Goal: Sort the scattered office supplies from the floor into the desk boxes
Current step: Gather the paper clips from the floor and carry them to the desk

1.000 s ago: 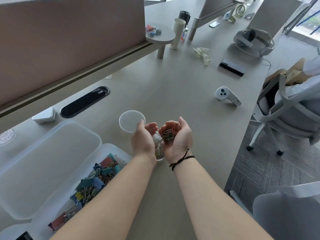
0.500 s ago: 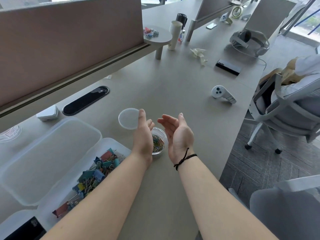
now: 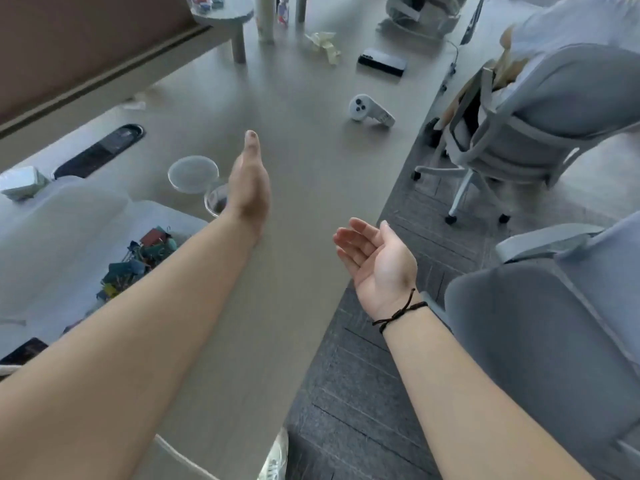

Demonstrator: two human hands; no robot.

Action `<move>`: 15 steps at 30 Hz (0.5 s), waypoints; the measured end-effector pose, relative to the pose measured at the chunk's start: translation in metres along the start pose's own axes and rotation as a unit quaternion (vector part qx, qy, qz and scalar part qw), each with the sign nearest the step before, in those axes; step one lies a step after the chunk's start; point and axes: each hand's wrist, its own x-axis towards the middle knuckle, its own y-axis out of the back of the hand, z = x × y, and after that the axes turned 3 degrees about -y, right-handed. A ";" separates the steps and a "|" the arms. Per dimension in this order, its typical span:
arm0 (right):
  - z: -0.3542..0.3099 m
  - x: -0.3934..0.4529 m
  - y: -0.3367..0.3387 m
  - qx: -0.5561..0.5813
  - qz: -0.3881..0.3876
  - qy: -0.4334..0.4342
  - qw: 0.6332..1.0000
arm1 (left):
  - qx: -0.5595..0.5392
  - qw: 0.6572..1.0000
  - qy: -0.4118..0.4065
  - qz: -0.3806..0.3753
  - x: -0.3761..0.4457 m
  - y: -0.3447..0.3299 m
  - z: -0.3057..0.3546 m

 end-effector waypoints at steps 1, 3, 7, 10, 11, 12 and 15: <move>0.000 -0.012 0.023 0.010 0.015 -0.002 1.000 | -0.001 1.000 -0.019 -0.002 -0.017 -0.010 -0.002; 0.001 -0.037 0.070 0.014 0.054 -0.006 0.998 | -0.042 0.998 -0.025 -0.033 -0.057 -0.029 -0.019; 0.022 -0.090 0.179 -0.046 0.127 -0.031 0.990 | -0.043 0.995 0.010 -0.095 -0.162 -0.054 -0.102; 0.058 -0.126 0.266 -0.077 0.161 -0.054 0.982 | 0.004 0.991 0.071 -0.112 -0.233 -0.063 -0.189; 0.074 -0.137 0.294 -0.081 0.169 -0.062 0.980 | 0.024 0.989 0.090 -0.110 -0.251 -0.063 -0.221; 0.090 -0.148 0.322 -0.086 0.176 -0.071 0.978 | 0.045 0.988 0.108 -0.104 -0.265 -0.061 -0.253; 0.141 -0.177 0.398 -0.102 0.201 -0.101 0.969 | 0.107 0.982 0.141 -0.063 -0.295 -0.052 -0.337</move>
